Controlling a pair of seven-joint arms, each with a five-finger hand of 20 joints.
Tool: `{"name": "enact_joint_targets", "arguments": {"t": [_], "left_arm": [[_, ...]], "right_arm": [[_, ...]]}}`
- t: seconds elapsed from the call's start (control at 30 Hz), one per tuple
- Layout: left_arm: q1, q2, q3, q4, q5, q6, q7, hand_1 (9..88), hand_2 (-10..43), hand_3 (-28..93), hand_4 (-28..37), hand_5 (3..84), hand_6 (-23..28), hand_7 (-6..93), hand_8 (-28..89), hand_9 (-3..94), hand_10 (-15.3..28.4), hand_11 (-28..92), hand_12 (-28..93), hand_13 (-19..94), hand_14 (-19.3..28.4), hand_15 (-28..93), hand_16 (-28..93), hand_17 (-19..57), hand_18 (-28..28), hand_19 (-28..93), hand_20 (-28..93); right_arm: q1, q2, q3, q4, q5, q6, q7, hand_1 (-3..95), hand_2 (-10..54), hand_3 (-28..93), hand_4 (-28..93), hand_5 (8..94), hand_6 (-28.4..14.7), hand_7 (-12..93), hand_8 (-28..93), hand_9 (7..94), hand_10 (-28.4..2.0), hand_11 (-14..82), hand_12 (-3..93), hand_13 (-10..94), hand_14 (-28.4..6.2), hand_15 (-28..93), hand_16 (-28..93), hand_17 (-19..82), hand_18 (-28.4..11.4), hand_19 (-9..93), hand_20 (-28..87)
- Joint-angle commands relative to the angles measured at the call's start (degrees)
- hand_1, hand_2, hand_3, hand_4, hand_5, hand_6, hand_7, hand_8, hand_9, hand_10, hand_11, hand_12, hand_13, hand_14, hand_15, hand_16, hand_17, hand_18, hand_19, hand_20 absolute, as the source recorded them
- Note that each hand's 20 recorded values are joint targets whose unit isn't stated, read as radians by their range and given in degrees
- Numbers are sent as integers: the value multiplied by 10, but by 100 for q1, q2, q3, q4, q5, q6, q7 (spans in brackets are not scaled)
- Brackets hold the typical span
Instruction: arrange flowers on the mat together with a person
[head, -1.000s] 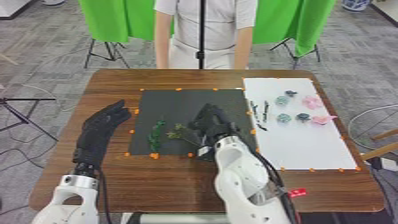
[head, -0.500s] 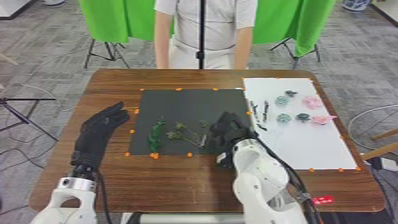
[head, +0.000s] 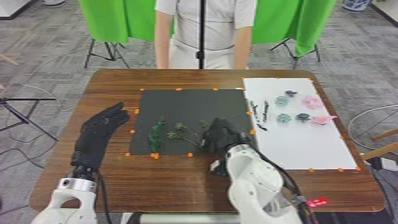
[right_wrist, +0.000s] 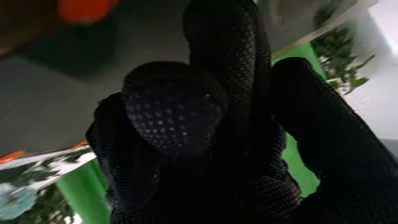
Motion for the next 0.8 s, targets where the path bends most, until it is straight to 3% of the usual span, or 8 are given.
{"name": "enact_joint_targets", "arguments": {"t": [0.03,0.3,0.47,0.7,0.8], "left_arm": [[83,-65,-31,-14,10,-4,-58,260,-80,657,-173,458,29,131,-54,420,121,155,158,342,166,118,72,51,137,66,210],[127,-88,-42,-36,12,9,-53,259,-80,658,-173,457,28,130,-54,420,120,155,158,341,166,119,71,50,137,67,209],[170,-105,-77,-54,13,26,-60,259,-80,657,-173,457,28,131,-54,421,120,156,158,341,166,119,71,49,138,67,209],[138,-91,-35,-95,72,-13,-56,259,-79,657,-173,458,28,131,-54,421,121,155,158,341,166,118,71,50,138,66,208],[110,-68,-14,-121,113,-67,-28,260,-79,656,-174,459,29,131,-54,422,121,156,157,343,165,117,70,54,134,61,205]], "right_arm": [[-81,8,-220,-64,34,-186,-107,301,104,721,1,861,-1,130,-39,937,-115,336,186,937,-33,558,258,637,-171,932,551],[-75,48,-221,-177,185,-285,-84,300,103,721,5,861,-1,130,-37,937,-115,338,186,937,-32,561,255,638,-171,932,551],[-121,62,-30,-594,644,-429,84,300,104,719,5,863,-1,127,-41,937,-115,340,184,937,-31,563,253,648,-167,932,555],[-162,226,903,-1071,3151,517,402,292,105,715,-7,867,1,132,-90,937,-115,338,180,937,-30,567,243,655,-160,932,564],[-321,387,1595,-907,4821,1164,-243,298,106,708,-31,822,-7,132,-69,921,-117,238,200,936,-46,433,293,614,-151,932,366]]}}
